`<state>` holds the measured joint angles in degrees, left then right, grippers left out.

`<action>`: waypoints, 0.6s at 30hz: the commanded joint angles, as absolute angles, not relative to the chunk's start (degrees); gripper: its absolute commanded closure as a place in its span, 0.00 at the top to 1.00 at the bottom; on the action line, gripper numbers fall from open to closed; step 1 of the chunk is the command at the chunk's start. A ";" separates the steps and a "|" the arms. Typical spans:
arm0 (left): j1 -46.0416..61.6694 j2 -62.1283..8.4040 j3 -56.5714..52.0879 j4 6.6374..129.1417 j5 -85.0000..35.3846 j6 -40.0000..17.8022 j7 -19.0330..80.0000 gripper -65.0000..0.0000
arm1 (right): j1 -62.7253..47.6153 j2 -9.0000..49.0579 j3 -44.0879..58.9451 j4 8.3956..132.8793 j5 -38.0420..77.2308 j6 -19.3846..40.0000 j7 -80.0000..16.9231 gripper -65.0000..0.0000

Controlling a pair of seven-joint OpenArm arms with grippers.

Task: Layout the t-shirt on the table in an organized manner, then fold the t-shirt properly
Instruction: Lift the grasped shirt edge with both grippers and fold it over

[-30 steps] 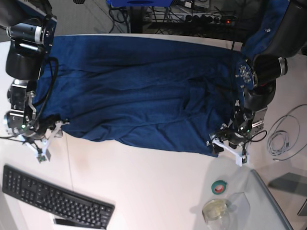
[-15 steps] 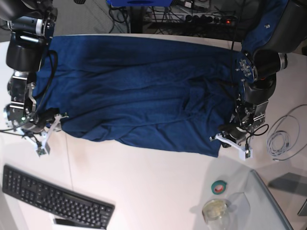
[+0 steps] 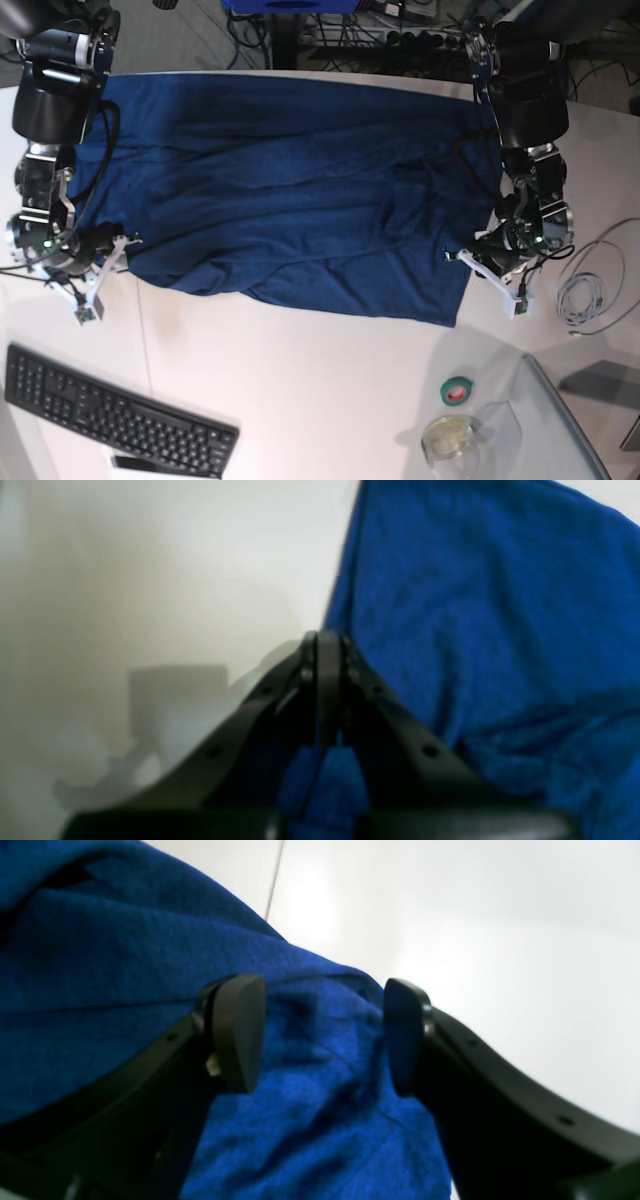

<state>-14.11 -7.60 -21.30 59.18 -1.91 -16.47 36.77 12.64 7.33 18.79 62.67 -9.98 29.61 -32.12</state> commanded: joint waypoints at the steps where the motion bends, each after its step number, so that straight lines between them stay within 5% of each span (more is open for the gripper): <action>1: -14.29 -7.78 -21.32 61.76 -2.42 -16.75 36.18 0.00 | 14.11 7.78 18.95 63.78 -9.71 29.85 -31.25 0.55; 12: -13.05 -7.34 -21.41 65.54 -2.51 -16.75 35.91 0.00 | 13.05 7.60 18.59 63.78 -9.71 29.85 -31.25 0.55; 15: -14.29 -7.34 -21.41 63.78 -2.51 -16.66 35.74 0.40 | 12.88 7.60 18.59 63.78 -9.71 29.85 -31.25 0.55; 18: -16.48 -7.43 -21.41 59.12 -2.51 -16.66 34.51 0.66 | 12.88 7.60 18.59 63.78 -9.71 29.93 -31.25 0.55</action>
<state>-15.09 -6.92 -21.32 58.41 -1.78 -16.49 35.99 11.49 7.07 18.61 62.67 -10.07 29.63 -32.25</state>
